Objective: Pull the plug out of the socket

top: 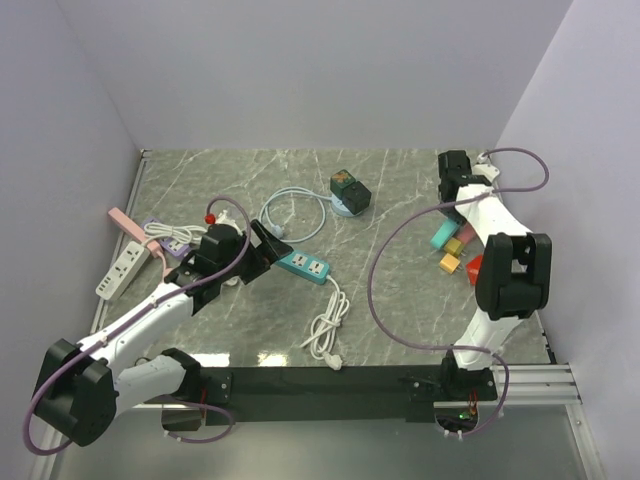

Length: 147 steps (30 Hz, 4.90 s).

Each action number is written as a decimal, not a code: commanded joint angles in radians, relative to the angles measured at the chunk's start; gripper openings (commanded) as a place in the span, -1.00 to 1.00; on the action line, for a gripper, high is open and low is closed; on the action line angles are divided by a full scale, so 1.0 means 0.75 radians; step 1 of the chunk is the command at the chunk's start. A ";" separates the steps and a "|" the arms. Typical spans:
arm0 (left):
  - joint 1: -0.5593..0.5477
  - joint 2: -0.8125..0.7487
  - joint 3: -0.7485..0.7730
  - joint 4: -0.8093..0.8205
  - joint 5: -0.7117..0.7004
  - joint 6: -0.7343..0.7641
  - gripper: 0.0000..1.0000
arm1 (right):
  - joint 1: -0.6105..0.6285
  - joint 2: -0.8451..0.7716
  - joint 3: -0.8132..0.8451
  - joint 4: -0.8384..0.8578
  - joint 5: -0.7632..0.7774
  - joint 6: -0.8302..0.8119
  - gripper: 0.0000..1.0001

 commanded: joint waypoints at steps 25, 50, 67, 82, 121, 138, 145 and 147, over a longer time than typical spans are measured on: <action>-0.273 0.755 0.663 -0.578 -0.337 0.052 0.99 | 0.206 -0.565 -0.057 -0.293 -0.121 -0.012 0.60; -0.263 0.944 0.621 -0.688 -0.333 -0.255 -0.99 | 0.403 -0.694 -0.217 -0.293 -0.246 0.025 0.59; 0.630 0.268 0.649 -0.897 -0.437 0.311 -0.99 | 0.405 -0.667 -0.235 -0.180 -0.463 -0.038 0.52; 1.099 0.629 0.760 -0.738 -0.354 0.557 -0.67 | 0.407 -0.250 0.122 -0.016 -0.608 -0.283 0.68; 0.566 0.011 0.388 -0.550 0.340 0.542 0.97 | 0.511 0.610 0.792 -0.092 -0.696 -0.777 -0.78; -0.101 0.548 0.177 0.225 0.274 0.354 0.86 | 0.722 -0.045 -0.270 0.261 -1.061 -0.165 -1.00; -0.138 0.608 0.079 0.464 0.242 0.201 0.96 | 0.726 -0.156 -0.393 0.372 -1.320 -0.085 -1.00; -0.138 0.582 0.038 0.495 0.230 0.180 0.96 | 0.726 -0.172 -0.401 0.380 -1.359 -0.081 -1.00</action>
